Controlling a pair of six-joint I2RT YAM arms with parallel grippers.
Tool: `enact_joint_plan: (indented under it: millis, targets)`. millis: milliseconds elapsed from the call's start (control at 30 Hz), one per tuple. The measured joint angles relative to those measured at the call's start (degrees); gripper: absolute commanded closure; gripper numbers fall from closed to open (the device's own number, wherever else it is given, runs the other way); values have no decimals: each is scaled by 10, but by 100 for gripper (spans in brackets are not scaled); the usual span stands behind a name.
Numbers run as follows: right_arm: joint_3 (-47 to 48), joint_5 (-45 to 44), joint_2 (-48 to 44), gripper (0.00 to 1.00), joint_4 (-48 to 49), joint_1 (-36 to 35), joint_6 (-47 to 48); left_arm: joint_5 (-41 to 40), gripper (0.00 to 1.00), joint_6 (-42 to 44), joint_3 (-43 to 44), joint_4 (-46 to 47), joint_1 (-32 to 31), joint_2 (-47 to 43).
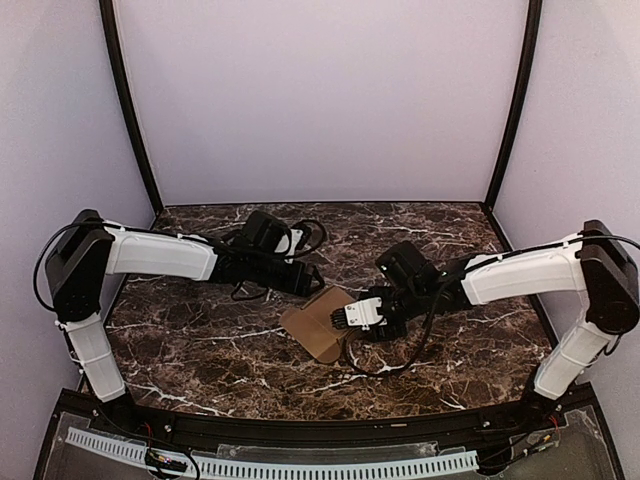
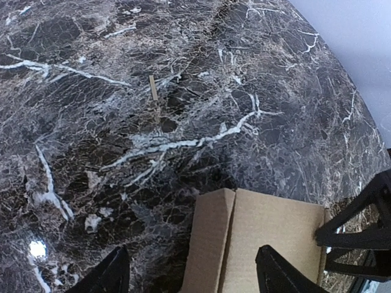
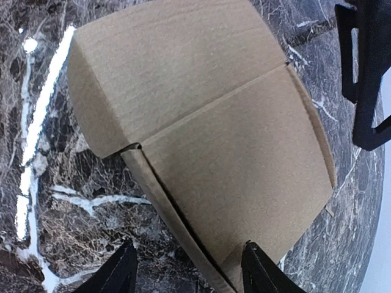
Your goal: Fold the paper box
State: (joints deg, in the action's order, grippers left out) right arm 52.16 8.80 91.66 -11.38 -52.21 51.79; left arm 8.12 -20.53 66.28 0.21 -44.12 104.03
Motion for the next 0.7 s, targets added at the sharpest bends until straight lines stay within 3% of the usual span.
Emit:
enact_joint_plan:
  millis: [333, 700]
  targets:
    - [-17, -1, 17, 42, 51, 9, 0, 68, 30, -14, 0, -3, 2, 1]
    - [42, 177, 63, 42, 9, 133, -38, 71, 28, -17, -18, 16, 14, -66]
